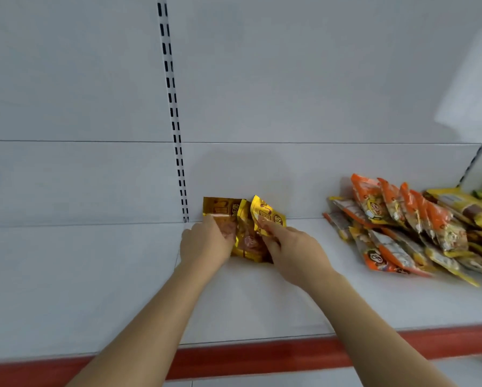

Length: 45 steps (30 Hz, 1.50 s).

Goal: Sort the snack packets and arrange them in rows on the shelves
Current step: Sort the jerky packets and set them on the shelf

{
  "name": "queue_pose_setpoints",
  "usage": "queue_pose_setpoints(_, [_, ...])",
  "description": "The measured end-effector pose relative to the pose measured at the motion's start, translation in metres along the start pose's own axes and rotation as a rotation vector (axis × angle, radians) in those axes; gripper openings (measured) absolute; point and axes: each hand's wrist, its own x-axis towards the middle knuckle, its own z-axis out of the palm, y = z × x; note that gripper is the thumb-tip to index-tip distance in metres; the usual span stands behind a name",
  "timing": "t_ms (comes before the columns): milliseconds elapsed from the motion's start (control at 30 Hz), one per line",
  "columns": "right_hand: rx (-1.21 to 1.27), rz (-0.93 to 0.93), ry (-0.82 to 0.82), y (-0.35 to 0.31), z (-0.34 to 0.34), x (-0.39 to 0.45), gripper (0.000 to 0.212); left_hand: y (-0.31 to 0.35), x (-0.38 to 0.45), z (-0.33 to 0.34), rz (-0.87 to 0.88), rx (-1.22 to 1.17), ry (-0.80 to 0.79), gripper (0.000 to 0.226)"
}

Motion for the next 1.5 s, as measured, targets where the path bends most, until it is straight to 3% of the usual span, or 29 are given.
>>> queue_pose_setpoints(167, [-0.027,-0.070,-0.031,-0.012,0.010,-0.007,0.058,0.011,0.005,-0.003,-0.186,-0.587,-0.015,0.035])
queue_pose_setpoints(300, [-0.008,-0.126,-0.104,-0.022,0.012,-0.019,0.069,0.018,-0.004,0.001,-0.154,-0.764,-0.104,0.035])
queue_pose_setpoints(367, [0.059,-0.180,-0.147,-0.026,0.006,-0.029,0.073,0.019,-0.009,-0.003,-0.147,-0.811,-0.120,0.047])
queue_pose_setpoints(467, [0.391,-0.200,-0.181,-0.030,-0.003,-0.040,0.058,0.008,-0.016,-0.010,-0.151,-0.808,-0.079,0.055])
queue_pose_setpoints(533, [0.728,-0.103,-0.081,-0.035,-0.004,-0.040,0.041,-0.005,-0.023,-0.018,-0.140,-0.868,-0.041,0.050])
queue_pose_setpoints(600, [0.788,-0.020,0.083,-0.043,0.000,-0.033,0.033,-0.023,-0.031,-0.026,-0.131,-0.976,-0.032,0.048])
queue_pose_setpoints(700, [0.788,-0.057,0.094,-0.075,0.009,-0.033,0.059,-0.045,-0.049,-0.045,-0.106,-1.097,-0.013,0.034])
queue_pose_setpoints(933, [0.817,-0.192,0.107,-0.181,0.031,-0.049,0.060,-0.120,-0.084,-0.113,-0.059,-1.128,0.065,0.019])
queue_pose_setpoints(1133, [0.884,-0.219,0.020,-0.287,0.057,-0.062,0.054,-0.226,-0.113,-0.180,-0.108,-1.120,0.113,0.035])
queue_pose_setpoints(1267, [0.870,-0.226,0.045,-0.366,0.094,-0.070,0.049,-0.297,-0.122,-0.214,-0.137,-1.079,0.133,0.020])
queue_pose_setpoints(1500, [0.739,-0.382,-0.082,-0.471,0.127,-0.050,0.051,-0.403,-0.100,-0.269,-0.206,-0.983,0.375,0.018])
